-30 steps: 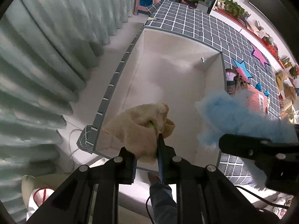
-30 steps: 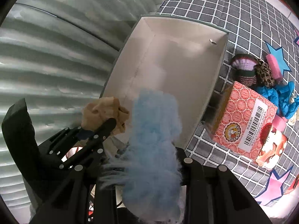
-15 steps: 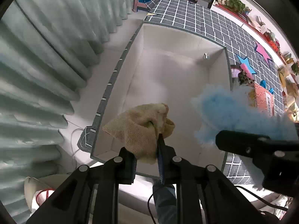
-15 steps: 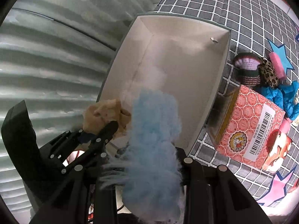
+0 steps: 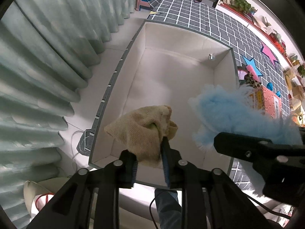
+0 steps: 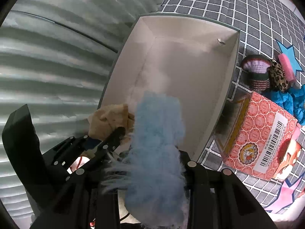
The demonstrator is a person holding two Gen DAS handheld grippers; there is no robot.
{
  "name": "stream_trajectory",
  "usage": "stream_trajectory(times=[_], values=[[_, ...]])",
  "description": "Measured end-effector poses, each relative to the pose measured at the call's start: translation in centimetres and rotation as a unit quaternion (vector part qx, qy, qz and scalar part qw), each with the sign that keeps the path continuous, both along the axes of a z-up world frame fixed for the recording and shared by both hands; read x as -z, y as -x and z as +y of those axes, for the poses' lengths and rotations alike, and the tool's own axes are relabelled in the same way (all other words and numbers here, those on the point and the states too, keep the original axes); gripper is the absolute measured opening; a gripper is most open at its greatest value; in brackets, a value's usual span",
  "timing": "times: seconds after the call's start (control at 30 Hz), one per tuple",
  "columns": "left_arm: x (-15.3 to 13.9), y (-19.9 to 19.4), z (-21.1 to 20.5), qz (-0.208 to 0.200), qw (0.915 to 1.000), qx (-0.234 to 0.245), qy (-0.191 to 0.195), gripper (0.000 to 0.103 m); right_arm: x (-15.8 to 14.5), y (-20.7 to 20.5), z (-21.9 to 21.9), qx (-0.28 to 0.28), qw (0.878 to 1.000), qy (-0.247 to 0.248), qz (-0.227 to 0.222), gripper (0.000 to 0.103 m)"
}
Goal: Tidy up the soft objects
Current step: 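Lower both items into the white box and open both tools, then grasp the polka-dot scrunchie with the right tool while the left tool grasps a pink sponge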
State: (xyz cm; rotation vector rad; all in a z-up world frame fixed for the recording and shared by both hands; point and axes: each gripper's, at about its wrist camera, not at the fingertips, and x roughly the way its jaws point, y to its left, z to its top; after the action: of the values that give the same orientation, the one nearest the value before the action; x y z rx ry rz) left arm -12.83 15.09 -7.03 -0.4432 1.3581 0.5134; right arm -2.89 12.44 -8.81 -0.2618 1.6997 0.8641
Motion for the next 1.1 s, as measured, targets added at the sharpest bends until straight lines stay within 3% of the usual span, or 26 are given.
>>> stream_trajectory(times=[0.07,0.1,0.13,0.2,0.3,0.37,0.53,0.77,1.1], values=[[-0.1,0.0,-0.1,-0.002,1.0,0.0,-0.004,0.048,-0.1,0.0,-0.2,0.002,1.0,-0.005,0.002,0.036],[-0.2,0.1,-0.1,-0.003,1.0,0.0,-0.008,0.061,-0.2,0.0,-0.3,0.003,1.0,-0.008,0.003,0.041],[-0.3,0.1,-0.1,-0.004,0.9999,-0.001,-0.011,0.073,-0.3,-0.1,-0.5,0.004,1.0,-0.011,0.005,0.054],[-0.5,0.1,-0.1,-0.007,0.9999,-0.001,-0.013,0.083,-0.6,-0.1,-0.8,0.009,1.0,-0.015,0.004,0.061],[-0.6,0.0,-0.1,-0.009,0.9998,-0.004,-0.015,0.087,-1.0,-0.3,-1.1,0.01,1.0,-0.018,0.002,0.064],[-0.6,-0.1,0.0,-0.009,0.9998,-0.009,-0.012,0.088,-1.3,-0.3,-1.3,0.013,1.0,-0.017,-0.004,0.091],[-0.7,-0.3,0.4,-0.002,0.9997,-0.024,-0.002,0.089,-2.7,-0.9,-2.3,0.025,0.999,-0.025,-0.021,0.092],[-3.1,-2.0,-0.3,-0.041,0.9987,-0.018,0.025,0.089,-5.0,-3.3,-5.5,0.05,0.997,-0.028,-0.048,0.092],[-5.7,-8.4,-3.9,-0.074,0.9942,0.033,0.07,0.09,-6.0,-10.4,-16.2,0.179,0.981,-0.003,-0.078,0.092]])
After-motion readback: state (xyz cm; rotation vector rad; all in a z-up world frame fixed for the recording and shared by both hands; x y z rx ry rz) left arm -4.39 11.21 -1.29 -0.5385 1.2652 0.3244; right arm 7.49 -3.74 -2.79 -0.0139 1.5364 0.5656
